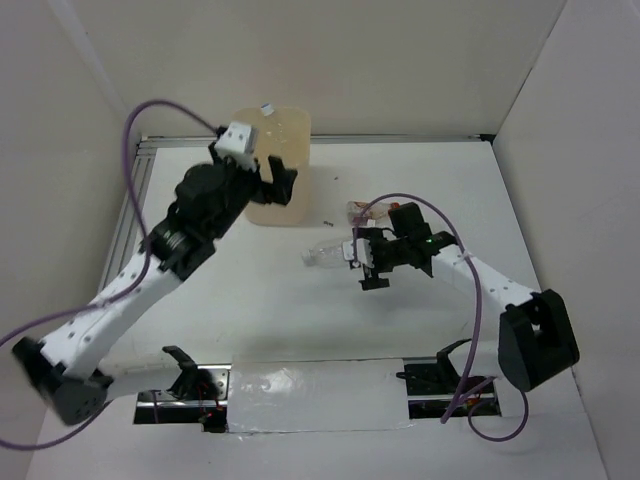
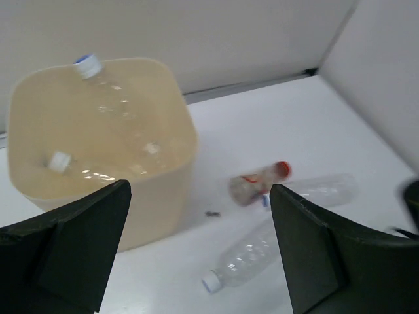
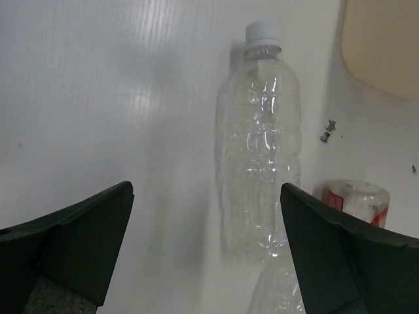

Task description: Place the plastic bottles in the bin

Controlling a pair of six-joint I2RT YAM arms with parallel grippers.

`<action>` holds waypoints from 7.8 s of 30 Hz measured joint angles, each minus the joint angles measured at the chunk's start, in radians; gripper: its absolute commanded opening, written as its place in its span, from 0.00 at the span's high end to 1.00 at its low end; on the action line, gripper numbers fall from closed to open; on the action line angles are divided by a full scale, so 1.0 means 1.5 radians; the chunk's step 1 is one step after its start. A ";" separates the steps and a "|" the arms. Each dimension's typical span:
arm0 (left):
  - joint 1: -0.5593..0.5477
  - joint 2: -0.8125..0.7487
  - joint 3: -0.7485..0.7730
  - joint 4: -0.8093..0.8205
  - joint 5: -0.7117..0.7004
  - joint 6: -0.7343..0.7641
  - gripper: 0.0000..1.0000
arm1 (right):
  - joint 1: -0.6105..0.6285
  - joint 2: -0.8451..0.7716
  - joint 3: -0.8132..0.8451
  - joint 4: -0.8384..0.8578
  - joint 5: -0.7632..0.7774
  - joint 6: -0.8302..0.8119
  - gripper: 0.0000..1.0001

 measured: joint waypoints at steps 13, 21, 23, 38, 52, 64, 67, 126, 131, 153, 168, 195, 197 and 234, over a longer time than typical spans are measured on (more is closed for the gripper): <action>-0.234 -0.488 -0.587 -0.191 -0.037 -0.274 0.00 | 0.088 0.237 0.055 0.189 0.213 -0.039 0.01; -0.274 -0.474 -0.578 -0.217 -0.075 -0.357 0.00 | 0.103 0.331 0.178 0.086 0.195 -0.091 0.62; -0.274 -0.438 -0.571 -0.213 -0.075 -0.354 0.00 | 0.100 0.334 0.228 0.015 0.160 -0.092 0.74; -0.284 -0.398 -0.582 -0.081 -0.041 -0.299 0.00 | 0.117 0.148 0.595 0.026 -0.035 0.206 0.64; -0.329 -0.338 -0.582 -0.039 -0.023 -0.279 0.00 | 0.163 0.650 1.049 0.129 0.075 0.449 0.01; -0.330 -0.289 -0.582 -0.014 -0.028 -0.277 0.00 | -0.023 0.423 0.877 0.093 0.120 0.515 0.32; -0.330 -0.240 -0.575 0.002 -0.013 -0.262 0.00 | -0.138 0.302 0.766 0.056 0.077 0.465 0.53; -0.354 -0.123 -0.531 0.037 0.025 -0.249 0.08 | -0.044 0.190 0.627 -0.224 0.062 0.119 0.64; -0.354 -0.123 -0.531 0.040 0.024 -0.249 0.09 | 0.084 0.229 0.740 -0.029 0.089 0.264 0.63; -0.366 -0.014 -0.412 0.042 -0.023 -0.075 0.07 | 0.037 0.535 0.983 0.102 0.141 0.586 0.17; -0.366 -0.016 -0.434 0.025 -0.013 -0.125 0.07 | -0.176 0.350 0.493 -0.240 0.037 -0.035 0.05; -0.378 -0.124 -0.496 -0.066 -0.048 -0.253 0.07 | -0.057 0.569 0.520 -0.122 0.247 -0.116 0.52; -0.378 -0.125 -0.496 -0.069 -0.051 -0.262 0.07 | -0.058 0.582 0.553 -0.163 0.231 -0.125 0.68; -0.379 -0.191 -0.536 -0.027 -0.068 -0.262 0.06 | 0.114 0.700 1.098 0.158 0.048 0.599 0.00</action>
